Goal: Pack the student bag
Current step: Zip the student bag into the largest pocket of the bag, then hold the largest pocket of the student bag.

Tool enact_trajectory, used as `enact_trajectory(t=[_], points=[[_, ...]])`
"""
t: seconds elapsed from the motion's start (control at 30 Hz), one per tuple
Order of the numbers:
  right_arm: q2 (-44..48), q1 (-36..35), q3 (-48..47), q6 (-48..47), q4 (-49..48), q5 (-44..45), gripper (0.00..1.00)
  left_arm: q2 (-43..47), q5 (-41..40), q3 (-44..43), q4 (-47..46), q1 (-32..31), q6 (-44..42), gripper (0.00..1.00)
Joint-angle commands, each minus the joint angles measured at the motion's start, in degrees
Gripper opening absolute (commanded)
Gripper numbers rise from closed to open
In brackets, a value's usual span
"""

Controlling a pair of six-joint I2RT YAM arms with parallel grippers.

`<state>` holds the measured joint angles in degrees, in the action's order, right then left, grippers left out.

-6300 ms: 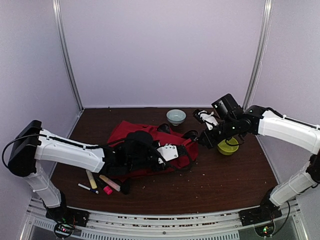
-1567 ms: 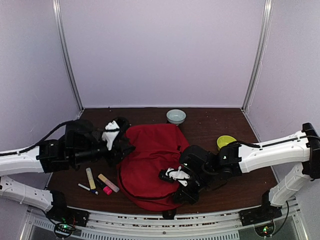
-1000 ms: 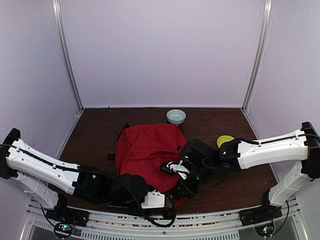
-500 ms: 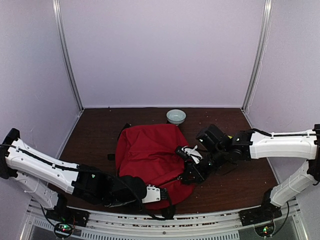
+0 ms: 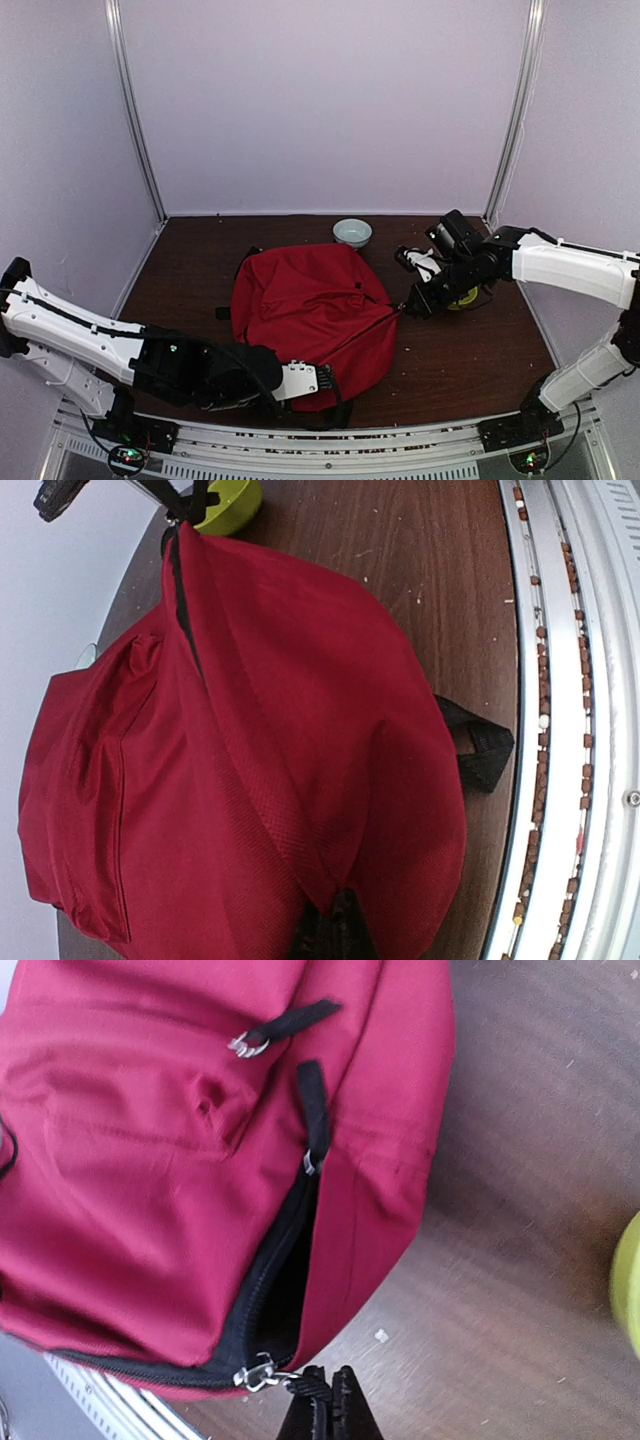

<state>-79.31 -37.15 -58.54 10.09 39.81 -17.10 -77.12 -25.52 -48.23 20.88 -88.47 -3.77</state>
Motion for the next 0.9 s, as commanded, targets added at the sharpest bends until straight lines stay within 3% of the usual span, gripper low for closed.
enact_trajectory(t=[0.0, 0.13, 0.27, 0.33, 0.37, 0.47, 0.6, 0.73, 0.87], points=[[-5.72, 6.01, -7.13, -1.77, 0.14, 16.67, 0.00, 1.85, 3.73, 1.78, 10.76, -1.68, 0.58, 0.00], [-7.65, 1.02, -6.80, -4.11, -1.72, 8.46, 0.00, 5.70, 7.26, 2.13, 9.89, -1.69, 2.26, 0.00], [-7.93, -4.75, -4.39, -5.07, -3.27, -0.76, 0.00, 15.94, 6.82, 5.65, 3.07, -1.69, 2.89, 0.04], [-7.29, -7.79, -3.16, -4.73, -4.60, -5.14, 0.00, 22.39, 5.45, 7.54, -1.70, -1.67, 1.98, 0.42], [-6.86, -9.16, -2.67, -4.26, -5.32, -7.10, 0.00, 24.94, 5.16, 8.26, -4.79, -1.66, 0.84, 0.54], [-5.58, -11.32, -1.02, -1.81, -8.21, -12.34, 0.00, 28.30, 6.07, 9.72, -15.26, -1.67, -3.36, 0.62], [-4.02, -11.38, 0.24, 0.45, -10.02, -15.05, 0.00, 18.26, 4.36, 6.64, -20.89, -1.43, -6.10, 0.62], [-3.40, -10.67, -0.07, 1.64, -9.35, -14.37, 0.00, 0.28, 3.29, -5.76, -15.64, -1.12, -6.09, 0.63], [-3.10, -9.55, 0.50, 2.90, -9.32, -13.92, 0.00, -8.50, 4.88, -13.08, -15.24, 1.90, -1.39, 0.67]])
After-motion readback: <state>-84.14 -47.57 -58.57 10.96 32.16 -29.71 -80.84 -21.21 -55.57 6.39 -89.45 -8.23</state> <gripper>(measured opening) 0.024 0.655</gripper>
